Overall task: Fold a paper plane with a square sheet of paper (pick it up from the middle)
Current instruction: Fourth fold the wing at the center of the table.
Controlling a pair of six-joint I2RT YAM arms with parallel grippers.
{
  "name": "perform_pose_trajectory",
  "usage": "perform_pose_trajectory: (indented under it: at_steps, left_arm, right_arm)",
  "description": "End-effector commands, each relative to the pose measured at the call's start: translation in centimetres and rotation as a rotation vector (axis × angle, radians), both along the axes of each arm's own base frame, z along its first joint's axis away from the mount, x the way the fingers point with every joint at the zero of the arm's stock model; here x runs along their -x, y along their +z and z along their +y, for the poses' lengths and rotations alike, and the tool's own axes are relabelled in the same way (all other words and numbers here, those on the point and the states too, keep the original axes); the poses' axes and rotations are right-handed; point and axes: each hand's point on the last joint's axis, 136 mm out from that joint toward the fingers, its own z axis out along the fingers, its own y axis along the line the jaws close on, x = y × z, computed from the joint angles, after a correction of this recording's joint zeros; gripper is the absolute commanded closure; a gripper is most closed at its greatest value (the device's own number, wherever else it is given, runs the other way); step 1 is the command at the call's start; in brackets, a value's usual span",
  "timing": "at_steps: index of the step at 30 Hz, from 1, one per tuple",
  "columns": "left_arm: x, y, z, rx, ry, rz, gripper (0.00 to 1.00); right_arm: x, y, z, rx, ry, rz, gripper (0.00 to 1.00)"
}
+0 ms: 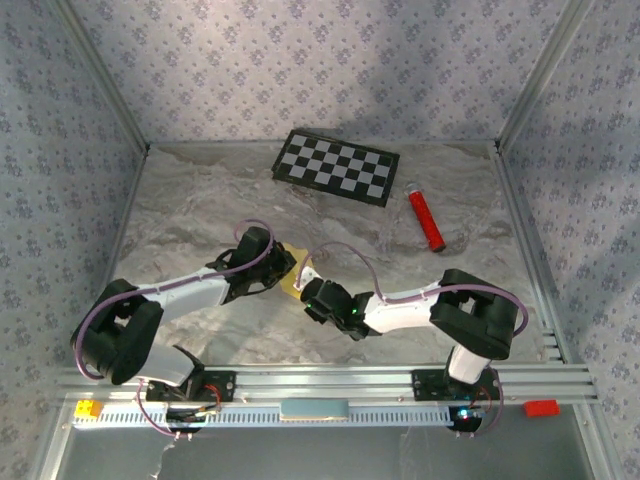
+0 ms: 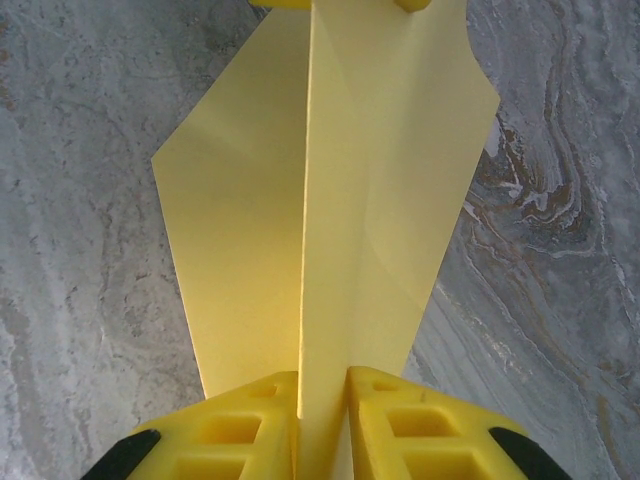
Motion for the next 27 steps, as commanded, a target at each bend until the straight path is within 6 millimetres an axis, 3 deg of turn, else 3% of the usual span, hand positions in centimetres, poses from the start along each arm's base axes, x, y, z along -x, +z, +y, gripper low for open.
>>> perform_pose_trajectory:
  at_steps: [1,19,23,27]
  left_arm:
    - [-0.1,0.4,0.0,-0.006,0.015,0.001,0.96]
    - [0.0,0.2,-0.2,-0.003,0.008,0.010,0.95]
    - [0.0,0.3,-0.2,-0.005,0.005,0.006,0.86]
    - [0.0,0.7,0.1,-0.016,0.009,-0.002,0.72]
  right_arm:
    - [0.6,1.0,0.2,-0.067,0.004,0.016,0.78]
    - [0.4,0.5,0.0,-0.116,-0.007,0.074,0.85]
    - [0.5,0.3,0.0,-0.123,-0.008,0.092,0.91]
    - [0.3,0.0,0.1,-0.137,-0.021,0.116,0.95]
